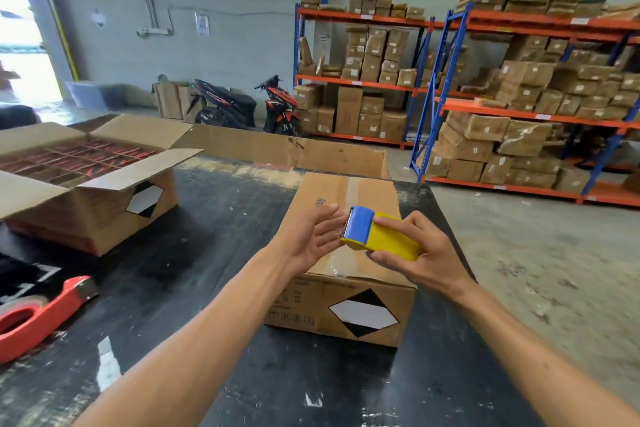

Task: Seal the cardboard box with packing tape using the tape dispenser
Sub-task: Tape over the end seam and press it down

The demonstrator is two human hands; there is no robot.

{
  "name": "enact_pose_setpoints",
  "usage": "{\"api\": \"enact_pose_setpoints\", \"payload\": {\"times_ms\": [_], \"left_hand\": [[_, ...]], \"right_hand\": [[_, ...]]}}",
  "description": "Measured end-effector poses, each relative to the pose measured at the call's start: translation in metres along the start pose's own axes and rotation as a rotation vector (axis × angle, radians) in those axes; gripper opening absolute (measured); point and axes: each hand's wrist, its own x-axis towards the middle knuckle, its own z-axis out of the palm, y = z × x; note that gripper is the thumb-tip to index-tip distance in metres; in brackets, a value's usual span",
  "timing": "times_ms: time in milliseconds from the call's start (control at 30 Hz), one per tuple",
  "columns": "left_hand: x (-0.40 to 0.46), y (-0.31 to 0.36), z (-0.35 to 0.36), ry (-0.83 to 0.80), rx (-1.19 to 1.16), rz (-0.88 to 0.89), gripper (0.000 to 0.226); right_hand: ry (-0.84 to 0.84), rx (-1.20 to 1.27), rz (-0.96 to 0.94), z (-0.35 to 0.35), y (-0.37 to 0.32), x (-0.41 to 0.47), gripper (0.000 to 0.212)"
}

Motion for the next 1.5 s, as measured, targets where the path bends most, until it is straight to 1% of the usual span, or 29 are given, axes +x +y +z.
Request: {"api": "enact_pose_setpoints", "payload": {"times_ms": [100, 267, 333, 433, 567, 667, 733, 800, 833, 933, 1067, 1133, 1267, 1367, 1500], "left_hand": [[-0.003, -0.002, -0.001, 0.064, -0.013, -0.006, 0.023], [-0.009, -0.007, -0.002, 0.199, 0.017, 0.061, 0.031], [-0.010, -0.010, -0.002, 0.268, 0.022, 0.097, 0.033], [-0.015, -0.013, -0.001, 0.373, 0.035, 0.124, 0.029], [-0.018, -0.020, -0.005, 0.498, 0.045, 0.126, 0.034], [-0.018, -0.021, -0.006, 0.547, 0.030, 0.147, 0.032], [-0.024, -0.013, -0.022, 0.589, -0.012, 0.193, 0.030], [-0.030, 0.000, -0.057, 0.649, -0.062, 0.271, 0.031], [-0.034, 0.005, -0.075, 0.651, -0.034, 0.292, 0.033], [-0.040, 0.000, -0.098, 0.571, 0.101, 0.323, 0.034], [-0.039, -0.032, -0.112, 0.535, 0.082, 0.363, 0.039], [-0.037, -0.047, -0.121, 0.521, 0.070, 0.371, 0.040], [-0.028, -0.060, -0.130, 0.453, 0.096, 0.397, 0.048], [-0.023, -0.061, -0.131, 0.455, 0.188, 0.446, 0.047], [-0.016, -0.065, -0.130, 0.495, 0.309, 0.525, 0.051]], "right_hand": [[-0.012, 0.045, -0.033, 0.005, -0.002, 0.003, 0.063], [-0.034, 0.113, -0.059, 0.010, -0.004, 0.004, 0.063], [-0.073, 0.116, -0.040, 0.012, -0.003, 0.004, 0.063], [-0.141, 0.092, -0.014, 0.017, -0.002, 0.003, 0.064], [-0.239, 0.039, -0.059, 0.018, -0.005, 0.004, 0.063], [-0.288, 0.044, -0.083, 0.014, -0.007, 0.008, 0.065], [-0.286, 0.032, -0.088, 0.002, -0.001, 0.009, 0.062], [-0.257, 0.004, -0.078, -0.019, 0.012, 0.004, 0.057], [-0.255, -0.008, -0.087, -0.029, 0.018, 0.002, 0.056], [-0.302, -0.057, -0.096, -0.040, 0.022, -0.002, 0.058], [-0.371, -0.063, -0.075, -0.030, 0.017, -0.004, 0.060], [-0.419, -0.084, -0.032, -0.029, 0.015, -0.009, 0.060], [-0.454, -0.148, 0.008, -0.028, 0.007, -0.010, 0.059], [-0.486, -0.166, 0.003, -0.029, -0.001, -0.012, 0.058], [-0.489, -0.170, 0.024, -0.028, -0.008, -0.014, 0.060]]}}
